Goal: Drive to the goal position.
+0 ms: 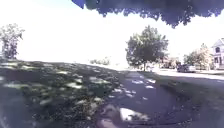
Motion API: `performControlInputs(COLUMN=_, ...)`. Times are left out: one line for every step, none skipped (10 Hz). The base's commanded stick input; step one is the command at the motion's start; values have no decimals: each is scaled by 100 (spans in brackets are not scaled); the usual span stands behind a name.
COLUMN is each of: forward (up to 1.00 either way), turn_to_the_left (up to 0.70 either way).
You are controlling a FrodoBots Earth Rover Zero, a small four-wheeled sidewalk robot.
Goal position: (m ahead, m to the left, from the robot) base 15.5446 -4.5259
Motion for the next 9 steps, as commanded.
performControlInputs(forward=85, turn_to_the_left=-14)
performControlInputs(forward=85, turn_to_the_left=-26)
performControlInputs(forward=85, turn_to_the_left=-34)
performControlInputs(forward=85, turn_to_the_left=-34)
performControlInputs(forward=85, turn_to_the_left=-33)
performControlInputs(forward=83, turn_to_the_left=-29)
performControlInputs(forward=13, turn_to_the_left=-16)
performControlInputs(forward=-58, turn_to_the_left=-2)
performControlInputs(forward=-74, turn_to_the_left=12)
